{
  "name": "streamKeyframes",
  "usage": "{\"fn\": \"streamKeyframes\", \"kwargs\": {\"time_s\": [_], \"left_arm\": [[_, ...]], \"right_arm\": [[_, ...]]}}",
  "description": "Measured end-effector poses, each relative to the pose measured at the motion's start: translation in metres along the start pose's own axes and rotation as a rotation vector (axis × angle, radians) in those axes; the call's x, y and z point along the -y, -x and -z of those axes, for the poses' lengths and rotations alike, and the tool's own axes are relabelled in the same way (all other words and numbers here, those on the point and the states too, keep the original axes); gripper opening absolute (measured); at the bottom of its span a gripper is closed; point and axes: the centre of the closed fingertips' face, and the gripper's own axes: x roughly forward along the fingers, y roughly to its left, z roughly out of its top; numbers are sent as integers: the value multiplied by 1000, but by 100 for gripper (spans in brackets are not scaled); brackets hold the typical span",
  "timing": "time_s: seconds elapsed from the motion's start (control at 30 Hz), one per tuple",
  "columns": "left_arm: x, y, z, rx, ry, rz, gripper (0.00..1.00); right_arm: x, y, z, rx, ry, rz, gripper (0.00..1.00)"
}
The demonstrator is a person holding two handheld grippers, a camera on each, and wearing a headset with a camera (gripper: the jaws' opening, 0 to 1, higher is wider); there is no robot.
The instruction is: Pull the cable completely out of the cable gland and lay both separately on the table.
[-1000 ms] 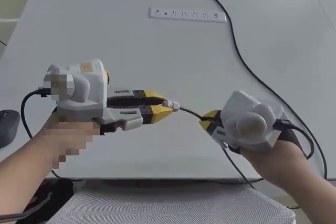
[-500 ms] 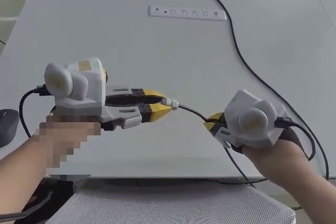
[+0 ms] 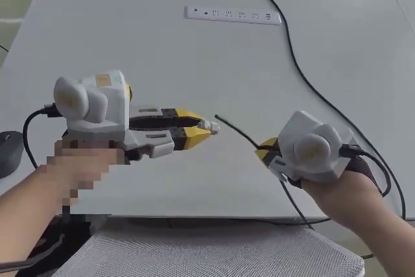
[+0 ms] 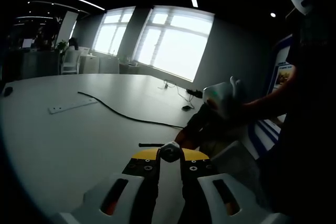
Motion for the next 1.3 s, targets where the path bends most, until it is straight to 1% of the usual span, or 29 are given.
{"fn": "streamKeyframes", "kwargs": {"time_s": [0.17, 0.3, 0.5, 0.73, 0.9, 1.1, 1.27, 1.3], "left_arm": [[1, 0, 3, -2, 2, 0, 15], [2, -2, 6, -4, 6, 0, 15], [1, -3, 11, 3, 2, -5, 15], [0, -5, 18, 7, 1, -11, 15], [-2, -3, 24, 9, 4, -17, 15], [-9, 3, 31, 17, 9, -37, 15], [-15, 9, 37, 22, 15, -51, 15], [-17, 11, 39, 23, 17, -55, 15]], "right_arm": [[2, 2, 0, -4, 17, 8, 0], [4, 4, -4, -2, 25, 10, 0], [11, 6, -15, 1, 42, 12, 0], [19, 4, -28, -5, 69, 8, 0], [23, 0, -39, -9, 91, 0, 0], [25, -8, -53, -20, 129, -14, 0], [23, -20, -64, -32, 160, -33, 0], [22, -23, -67, -34, 179, -36, 0]]}}
